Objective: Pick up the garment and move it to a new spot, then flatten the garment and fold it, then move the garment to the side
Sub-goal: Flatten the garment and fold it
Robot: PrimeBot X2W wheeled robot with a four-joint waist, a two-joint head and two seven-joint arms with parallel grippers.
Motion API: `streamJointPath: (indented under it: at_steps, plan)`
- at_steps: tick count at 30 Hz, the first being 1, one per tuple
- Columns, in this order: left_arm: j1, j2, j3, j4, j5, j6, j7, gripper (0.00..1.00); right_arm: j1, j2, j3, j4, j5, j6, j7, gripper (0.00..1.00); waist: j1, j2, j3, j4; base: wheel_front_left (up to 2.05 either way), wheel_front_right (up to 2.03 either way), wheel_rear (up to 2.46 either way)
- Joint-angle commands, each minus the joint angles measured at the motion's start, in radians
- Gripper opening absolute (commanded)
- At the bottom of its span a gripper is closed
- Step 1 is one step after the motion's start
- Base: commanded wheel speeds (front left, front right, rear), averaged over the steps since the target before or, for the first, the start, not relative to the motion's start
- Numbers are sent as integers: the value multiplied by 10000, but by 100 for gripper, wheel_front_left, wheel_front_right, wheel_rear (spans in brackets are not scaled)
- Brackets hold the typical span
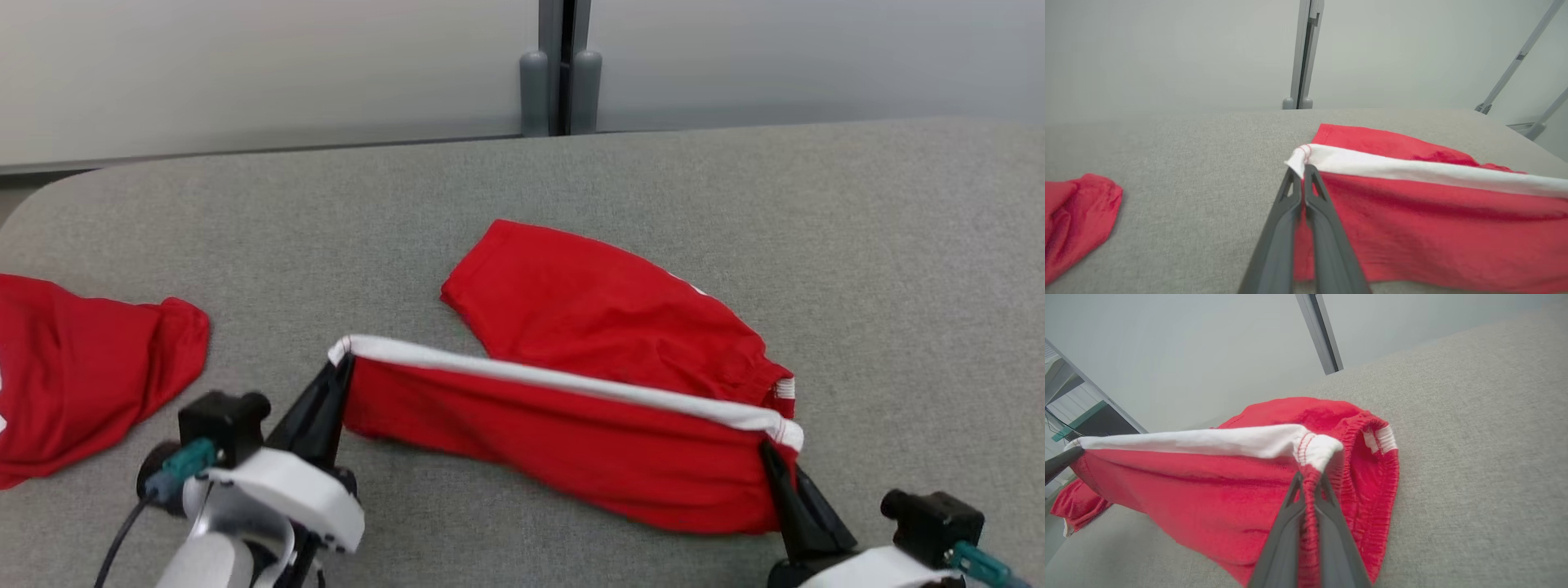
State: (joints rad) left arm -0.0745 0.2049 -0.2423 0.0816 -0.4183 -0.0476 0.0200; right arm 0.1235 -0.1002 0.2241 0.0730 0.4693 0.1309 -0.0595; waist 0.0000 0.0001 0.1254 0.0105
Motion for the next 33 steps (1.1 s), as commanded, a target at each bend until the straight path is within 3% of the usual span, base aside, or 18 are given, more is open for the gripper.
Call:
streamJointPath:
  at_steps: [1,10,22,23,24,25,26,33]
  plan:
    - [-661,18,-41,174,107,-115,-92,0,-344,69,-88,15,-84,-4,32,0,0,-1,462,-160,0,0,0]
    - [-4725,-360,-1061,3154,195,-740,64,0,-2423,375,-684,823,-108,-4,54,0,0,-1,1654,-475,0,0,0]
    - [-8343,-1147,-2527,7499,-736,-839,-190,0,-4349,482,-580,2311,377,-4,-484,0,0,-1,2644,-1047,0,0,0]
    - [-8483,-1162,-2702,7692,-915,-838,-239,0,-4432,482,-489,2406,413,-4,-534,9,0,-1,2685,-1066,0,0,0]
    - [-8605,-1190,-2862,7872,-1140,-830,-355,0,-4486,482,-390,2518,468,-4,-589,43,0,-1,2730,-1080,0,0,0]
    - [-8720,-1205,-2986,8022,-1306,-830,-484,36,-4545,481,-311,2612,362,-4,-624,82,0,-1,2766,-1093,0,0,0]
    - [-8801,-1220,-3133,8175,-1440,-831,-640,100,-4586,483,-264,2667,213,-4,-718,100,0,-1,2787,-1109,0,0,0]
    - [-8853,-987,-3279,9110,-1554,-728,-2550,100,-4256,285,-410,2474,-848,-4,-1417,100,0,-1,2675,-1016,0,0,0]
